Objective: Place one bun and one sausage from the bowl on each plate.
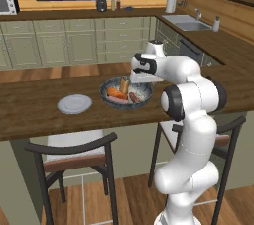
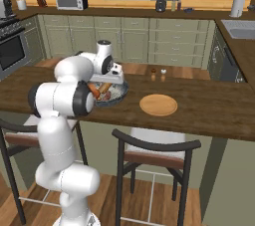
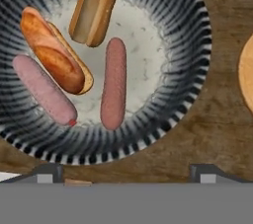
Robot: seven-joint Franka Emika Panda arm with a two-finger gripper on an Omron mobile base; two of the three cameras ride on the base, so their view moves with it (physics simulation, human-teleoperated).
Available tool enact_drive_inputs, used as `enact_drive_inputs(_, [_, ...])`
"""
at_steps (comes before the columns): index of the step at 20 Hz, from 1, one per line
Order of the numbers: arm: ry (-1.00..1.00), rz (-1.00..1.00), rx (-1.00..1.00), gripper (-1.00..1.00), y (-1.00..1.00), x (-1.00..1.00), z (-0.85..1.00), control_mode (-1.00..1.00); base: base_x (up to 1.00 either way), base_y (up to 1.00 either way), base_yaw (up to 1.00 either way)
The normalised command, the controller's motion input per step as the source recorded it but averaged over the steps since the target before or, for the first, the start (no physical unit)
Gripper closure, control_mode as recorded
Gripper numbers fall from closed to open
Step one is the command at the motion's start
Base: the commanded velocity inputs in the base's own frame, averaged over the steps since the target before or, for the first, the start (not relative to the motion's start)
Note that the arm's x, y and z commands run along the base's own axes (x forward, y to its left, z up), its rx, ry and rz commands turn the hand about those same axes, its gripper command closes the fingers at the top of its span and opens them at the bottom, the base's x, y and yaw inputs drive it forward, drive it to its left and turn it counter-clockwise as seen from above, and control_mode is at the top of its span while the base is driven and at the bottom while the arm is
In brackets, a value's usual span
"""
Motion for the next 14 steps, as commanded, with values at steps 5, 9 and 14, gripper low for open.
enact_drive_inputs(5, [0.00,0.00,0.00,-1.00,0.04,0.27,-0.20,-1.00,0.00,0.00,0.00])
enact_drive_inputs(9, [0.05,0.00,0.00,-1.00,0.21,0.34,-0.23,-1.00,0.00,0.00,0.00])
enact_drive_inputs(14, [0.11,0.00,0.00,-1.00,0.21,0.37,-0.35,-1.00,0.00,0.00,0.00])
